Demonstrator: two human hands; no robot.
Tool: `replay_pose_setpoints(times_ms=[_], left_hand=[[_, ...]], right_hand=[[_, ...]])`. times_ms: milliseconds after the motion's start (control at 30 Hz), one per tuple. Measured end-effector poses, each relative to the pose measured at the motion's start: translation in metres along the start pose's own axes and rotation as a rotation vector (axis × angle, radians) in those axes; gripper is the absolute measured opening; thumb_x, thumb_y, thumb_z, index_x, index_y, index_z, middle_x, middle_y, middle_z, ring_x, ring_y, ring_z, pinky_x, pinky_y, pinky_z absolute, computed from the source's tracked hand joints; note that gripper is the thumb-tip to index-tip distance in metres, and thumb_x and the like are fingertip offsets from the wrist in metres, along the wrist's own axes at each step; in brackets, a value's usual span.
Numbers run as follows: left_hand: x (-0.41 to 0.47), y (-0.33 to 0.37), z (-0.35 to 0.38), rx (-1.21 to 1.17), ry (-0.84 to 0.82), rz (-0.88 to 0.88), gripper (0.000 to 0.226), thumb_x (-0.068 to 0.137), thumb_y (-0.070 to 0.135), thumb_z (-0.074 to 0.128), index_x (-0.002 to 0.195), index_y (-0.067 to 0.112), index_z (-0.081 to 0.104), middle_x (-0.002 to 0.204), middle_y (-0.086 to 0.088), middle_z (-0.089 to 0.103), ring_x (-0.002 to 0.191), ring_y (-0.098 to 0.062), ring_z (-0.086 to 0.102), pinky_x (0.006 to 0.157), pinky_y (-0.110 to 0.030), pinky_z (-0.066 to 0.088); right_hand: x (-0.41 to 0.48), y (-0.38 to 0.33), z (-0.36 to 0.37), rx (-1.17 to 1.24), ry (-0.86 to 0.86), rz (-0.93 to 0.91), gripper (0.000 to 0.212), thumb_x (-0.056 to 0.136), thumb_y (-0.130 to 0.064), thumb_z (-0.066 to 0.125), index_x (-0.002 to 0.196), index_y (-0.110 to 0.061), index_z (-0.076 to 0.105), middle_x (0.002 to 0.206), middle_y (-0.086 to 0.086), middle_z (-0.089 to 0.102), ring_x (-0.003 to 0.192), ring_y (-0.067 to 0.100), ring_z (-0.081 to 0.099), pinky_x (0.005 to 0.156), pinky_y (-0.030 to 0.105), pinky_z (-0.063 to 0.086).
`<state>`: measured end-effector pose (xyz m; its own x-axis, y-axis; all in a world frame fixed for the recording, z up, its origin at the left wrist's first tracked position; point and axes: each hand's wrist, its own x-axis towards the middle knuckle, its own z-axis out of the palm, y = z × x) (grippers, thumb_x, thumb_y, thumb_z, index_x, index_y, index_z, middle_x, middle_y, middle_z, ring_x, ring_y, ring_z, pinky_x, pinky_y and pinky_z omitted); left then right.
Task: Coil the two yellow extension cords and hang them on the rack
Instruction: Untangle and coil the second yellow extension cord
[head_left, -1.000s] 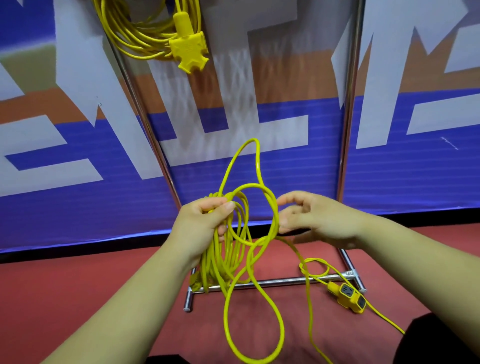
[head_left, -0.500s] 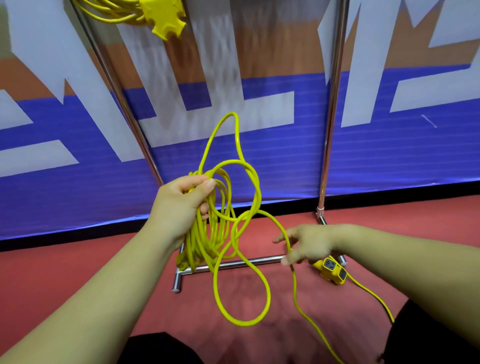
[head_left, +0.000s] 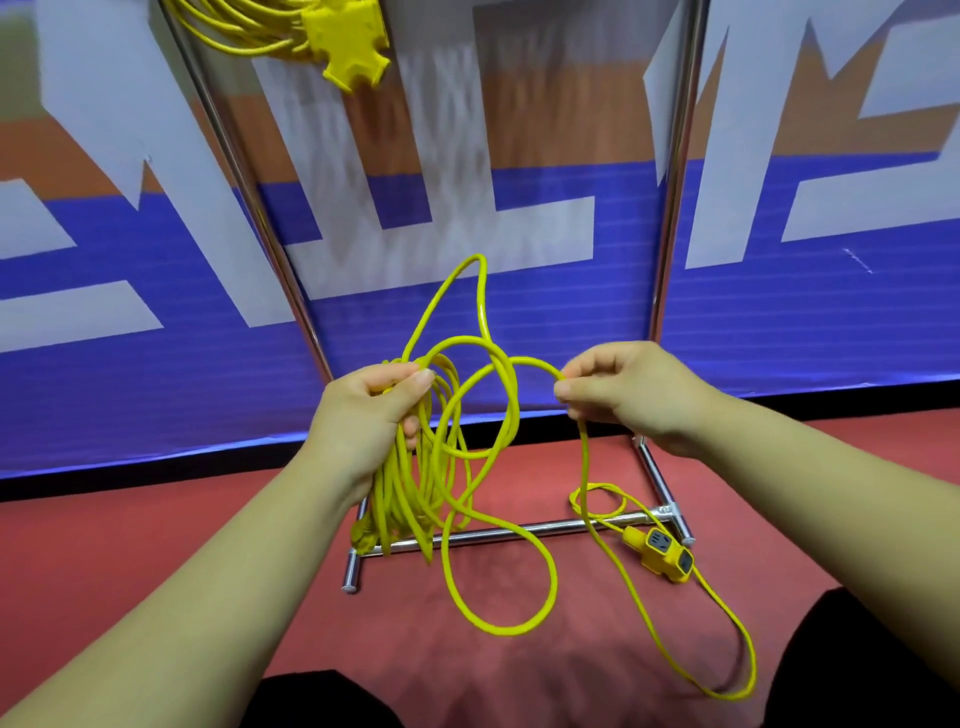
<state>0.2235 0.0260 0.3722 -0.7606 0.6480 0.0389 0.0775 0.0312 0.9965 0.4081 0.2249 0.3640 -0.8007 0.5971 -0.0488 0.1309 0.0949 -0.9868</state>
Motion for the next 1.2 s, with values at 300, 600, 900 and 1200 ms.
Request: replay_pose_setpoints(times_ms=[300, 600, 900, 1200], left_hand=[[-0.006, 0.008, 0.004, -0.038, 0.002, -0.010, 0.023, 0.092, 0.019, 0.070, 0.107, 0.003, 0.072, 0.059, -0.011, 0.049, 0.044, -0.014, 0.042, 0.043, -0.024, 0.041], [-0.011, 0.011, 0.019, -0.030, 0.030, -0.050, 0.019, 0.089, 0.019, 0.074, 0.103, 0.006, 0.073, 0.062, -0.010, 0.053, 0.045, -0.013, 0.045, 0.042, -0.024, 0.042], [-0.018, 0.014, 0.029, 0.026, -0.039, -0.019, 0.012, 0.090, 0.016, 0.072, 0.099, 0.007, 0.073, 0.063, -0.010, 0.052, 0.046, -0.014, 0.045, 0.045, -0.025, 0.043], [-0.011, 0.008, 0.016, -0.010, 0.023, -0.080, 0.012, 0.093, 0.015, 0.068, 0.102, 0.012, 0.076, 0.057, -0.005, 0.054, 0.044, -0.013, 0.045, 0.041, -0.024, 0.042]], right_hand=[[-0.007, -0.005, 0.001, -0.107, 0.001, -0.018, 0.016, 0.086, -0.004, 0.070, 0.099, -0.011, 0.067, 0.081, 0.015, 0.073, 0.077, 0.034, 0.067, 0.086, 0.051, 0.056], [-0.029, -0.020, 0.030, -0.638, 0.179, -0.649, 0.024, 0.083, -0.026, 0.074, 0.103, -0.025, 0.061, 0.098, -0.012, 0.058, 0.081, 0.003, 0.058, 0.072, 0.021, 0.046], [-0.011, -0.022, 0.024, -0.481, 0.156, -0.346, 0.030, 0.082, -0.018, 0.078, 0.103, -0.028, 0.059, 0.081, -0.007, 0.070, 0.068, 0.008, 0.064, 0.070, 0.027, 0.051], [-0.005, -0.037, -0.002, 0.146, 0.241, -0.100, 0.021, 0.089, 0.000, 0.068, 0.096, -0.017, 0.059, 0.086, 0.018, 0.067, 0.069, 0.022, 0.071, 0.066, 0.038, 0.063]])
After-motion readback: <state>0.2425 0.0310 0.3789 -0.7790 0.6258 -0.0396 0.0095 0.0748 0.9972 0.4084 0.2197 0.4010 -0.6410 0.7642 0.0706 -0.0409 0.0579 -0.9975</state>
